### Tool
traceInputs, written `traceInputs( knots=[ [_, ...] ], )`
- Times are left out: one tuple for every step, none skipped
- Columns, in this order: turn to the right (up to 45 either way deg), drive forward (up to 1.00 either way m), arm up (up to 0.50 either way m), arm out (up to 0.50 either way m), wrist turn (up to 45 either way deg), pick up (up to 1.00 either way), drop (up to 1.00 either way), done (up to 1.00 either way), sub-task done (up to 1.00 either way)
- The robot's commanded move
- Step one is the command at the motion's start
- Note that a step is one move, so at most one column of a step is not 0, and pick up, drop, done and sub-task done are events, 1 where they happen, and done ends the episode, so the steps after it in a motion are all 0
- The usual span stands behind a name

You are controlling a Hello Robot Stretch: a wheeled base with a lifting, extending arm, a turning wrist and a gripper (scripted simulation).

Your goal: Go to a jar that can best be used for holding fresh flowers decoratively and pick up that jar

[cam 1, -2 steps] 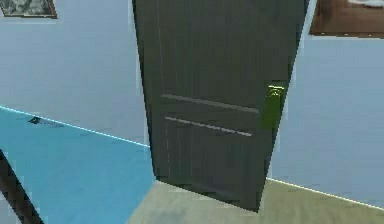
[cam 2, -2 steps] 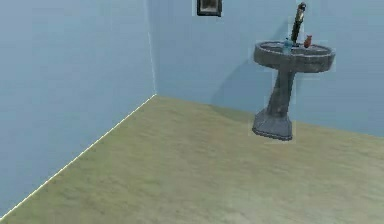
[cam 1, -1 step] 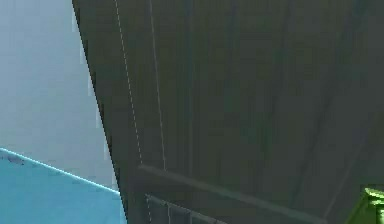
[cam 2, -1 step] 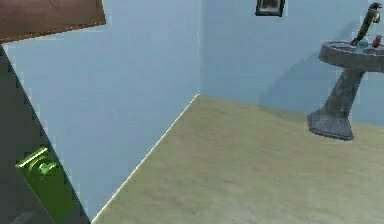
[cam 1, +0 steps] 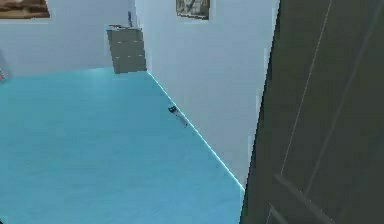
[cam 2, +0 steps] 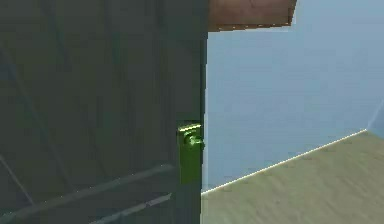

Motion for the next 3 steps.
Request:
traceInputs(
  knots=[
    [-21.0, 0.0, 0.0, 0.0, 0.0, 0.0, 0.0, 0.0, 0.0],
    [0.0, 0.15, 0.0, 0.0, 0.0, 0.0, 0.0, 0.0, 0.0],
    [-15.0, 0.0, 0.0, 0.0, 0.0, 0.0, 0.0, 0.0, 0.0]
  ],
)
